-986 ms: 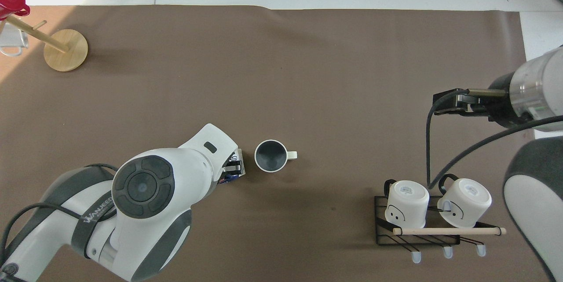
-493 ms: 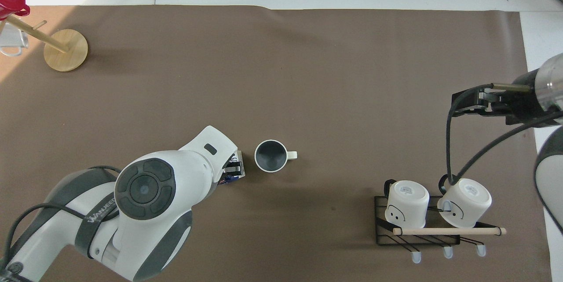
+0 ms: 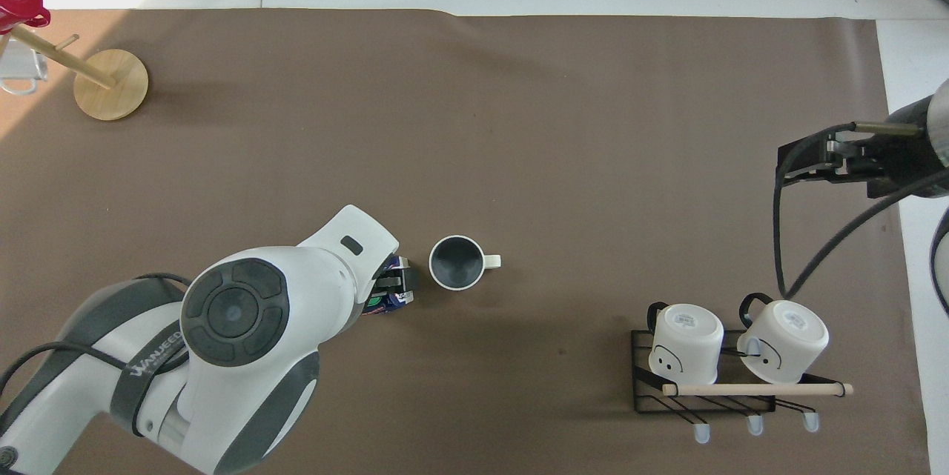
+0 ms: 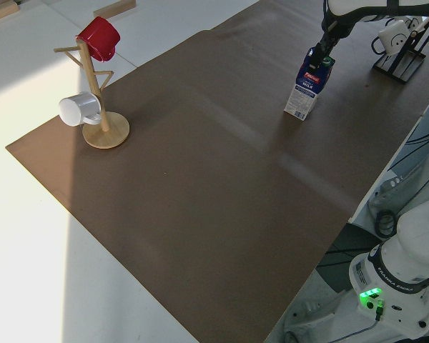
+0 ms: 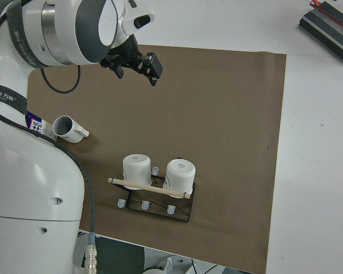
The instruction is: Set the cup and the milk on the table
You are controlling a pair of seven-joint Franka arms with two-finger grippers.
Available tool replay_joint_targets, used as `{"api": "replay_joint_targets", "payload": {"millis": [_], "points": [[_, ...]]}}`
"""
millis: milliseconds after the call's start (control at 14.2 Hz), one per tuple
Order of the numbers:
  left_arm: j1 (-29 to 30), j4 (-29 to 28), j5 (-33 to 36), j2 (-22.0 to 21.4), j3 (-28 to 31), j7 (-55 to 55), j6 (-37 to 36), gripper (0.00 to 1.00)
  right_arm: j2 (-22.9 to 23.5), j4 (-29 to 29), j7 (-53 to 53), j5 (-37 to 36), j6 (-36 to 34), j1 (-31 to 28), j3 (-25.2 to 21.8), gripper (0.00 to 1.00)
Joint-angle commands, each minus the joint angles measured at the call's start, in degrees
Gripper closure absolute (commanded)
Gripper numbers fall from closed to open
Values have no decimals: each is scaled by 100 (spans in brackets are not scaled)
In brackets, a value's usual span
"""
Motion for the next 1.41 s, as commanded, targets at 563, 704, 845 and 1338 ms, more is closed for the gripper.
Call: {"api": "replay_joint_targets", "payload": {"millis": [563,704,845,1338], "points": [[1644,2242,100,-38,144,2319,-2631,0,14,92,-119,176,-60,-65,6,0],[2031,2410,100,-38,152,2899,-2868,0,14,92,-119,176,-60,-56,6,0],[2409,2515,100,-38,152,3489,-3036,0,14,92,-119,176,-51,-65,6,0],[2999,2709,101,-12,161,4167,-3352,0,14,92,-119,184,-60,-65,6,0]]}}
